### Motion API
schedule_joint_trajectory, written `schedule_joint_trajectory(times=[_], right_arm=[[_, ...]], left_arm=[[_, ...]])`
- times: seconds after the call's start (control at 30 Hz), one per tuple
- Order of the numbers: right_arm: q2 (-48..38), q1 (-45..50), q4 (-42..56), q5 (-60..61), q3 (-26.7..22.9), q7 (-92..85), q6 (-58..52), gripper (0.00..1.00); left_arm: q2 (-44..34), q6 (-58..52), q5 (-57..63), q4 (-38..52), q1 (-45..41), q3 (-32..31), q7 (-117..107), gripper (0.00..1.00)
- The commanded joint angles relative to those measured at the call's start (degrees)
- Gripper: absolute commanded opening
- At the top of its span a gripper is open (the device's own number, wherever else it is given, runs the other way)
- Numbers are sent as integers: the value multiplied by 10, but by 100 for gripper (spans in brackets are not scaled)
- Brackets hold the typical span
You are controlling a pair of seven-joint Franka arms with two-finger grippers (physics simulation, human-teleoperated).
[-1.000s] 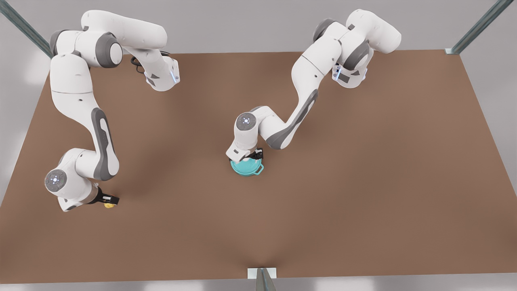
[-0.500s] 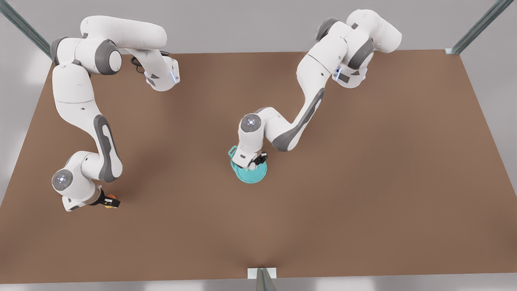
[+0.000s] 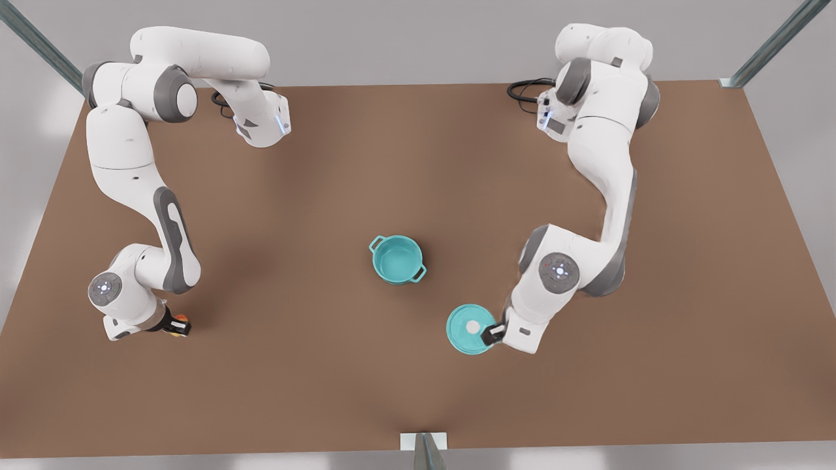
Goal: Open the pot lid and put the potato into the pot
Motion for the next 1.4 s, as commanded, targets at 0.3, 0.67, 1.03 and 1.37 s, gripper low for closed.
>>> schedule_joint_trajectory(times=[0.3,0.67,1.03,1.37], right_arm=[[-10,-1,0,1,0,0,-14,54],[-74,5,0,3,29,71,-106,53],[-107,83,0,55,54,224,-142,53],[-154,259,2,107,52,437,-179,52]], left_arm=[[-380,-61,-51,-433,88,16,428,100],[-381,-71,-51,-434,86,15,427,100],[-390,-74,-51,-434,83,13,419,100],[-404,-75,-48,-430,82,12,420,100]])
